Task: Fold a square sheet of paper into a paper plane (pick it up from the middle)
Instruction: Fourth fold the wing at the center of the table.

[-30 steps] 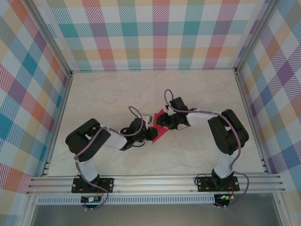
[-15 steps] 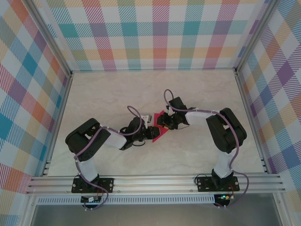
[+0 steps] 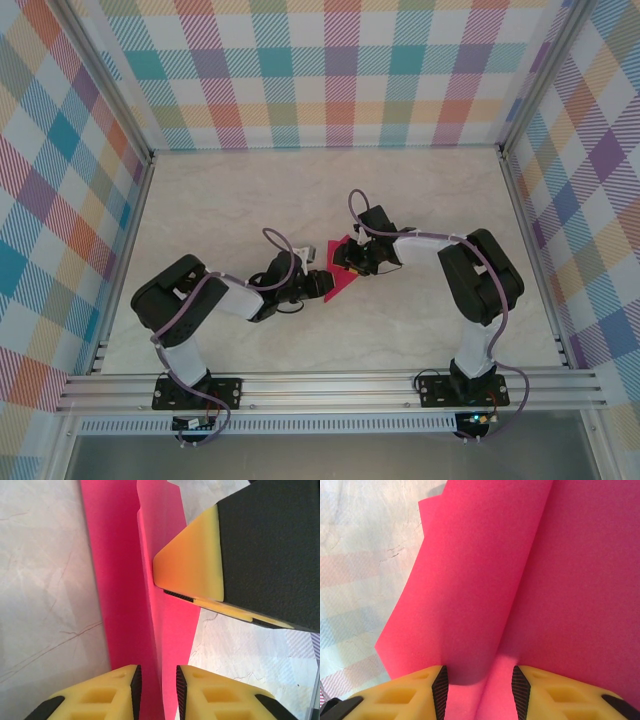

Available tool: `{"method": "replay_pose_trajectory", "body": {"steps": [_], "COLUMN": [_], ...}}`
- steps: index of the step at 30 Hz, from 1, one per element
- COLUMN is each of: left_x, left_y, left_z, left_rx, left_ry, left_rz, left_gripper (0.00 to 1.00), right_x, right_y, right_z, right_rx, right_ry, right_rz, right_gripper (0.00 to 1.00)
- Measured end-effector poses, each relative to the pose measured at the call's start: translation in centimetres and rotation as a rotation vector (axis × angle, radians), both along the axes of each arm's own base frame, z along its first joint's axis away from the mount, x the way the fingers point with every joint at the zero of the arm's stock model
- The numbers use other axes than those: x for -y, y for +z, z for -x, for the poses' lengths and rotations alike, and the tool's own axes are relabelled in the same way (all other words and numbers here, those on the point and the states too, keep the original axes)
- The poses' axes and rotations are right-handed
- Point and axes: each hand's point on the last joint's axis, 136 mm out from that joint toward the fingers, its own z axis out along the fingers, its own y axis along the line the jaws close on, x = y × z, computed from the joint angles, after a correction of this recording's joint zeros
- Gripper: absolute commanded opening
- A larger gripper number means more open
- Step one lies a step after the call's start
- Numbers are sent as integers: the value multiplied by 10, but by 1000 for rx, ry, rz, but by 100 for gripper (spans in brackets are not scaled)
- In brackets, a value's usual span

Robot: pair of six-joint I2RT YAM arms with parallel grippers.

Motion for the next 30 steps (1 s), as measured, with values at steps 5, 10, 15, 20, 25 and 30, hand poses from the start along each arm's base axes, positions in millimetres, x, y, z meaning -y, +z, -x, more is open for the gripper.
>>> {"method": "replay_pose_trajectory", "body": {"steps": [5, 10, 15, 20, 25, 30], "left_x": [-3, -4, -3, -5, -7, -7], "left_y": [0, 0, -1, -3, -7, -7], "left_z": [3, 4, 6, 6, 6, 6], "left_rx": [-9, -15, -26, -33, -46, -54], "left_ry": [5, 5, 2, 9, 19, 20], "left_rz": [6, 7, 12, 6, -10, -16], "left_gripper": [30, 26, 19, 15, 15, 15], "right_x": [0, 0, 0, 0, 1, 2], "right_y": [0, 0, 0, -1, -2, -3], "right_z": [0, 0, 0, 0, -1, -1], "right_rx": [0, -3, -4, -8, -22, -35], "right_ry": [-1, -1, -2, -3, -9, -17], "right_rz": [1, 3, 4, 8, 20, 28], "right_gripper": [42, 42, 42, 42, 41, 38]}}
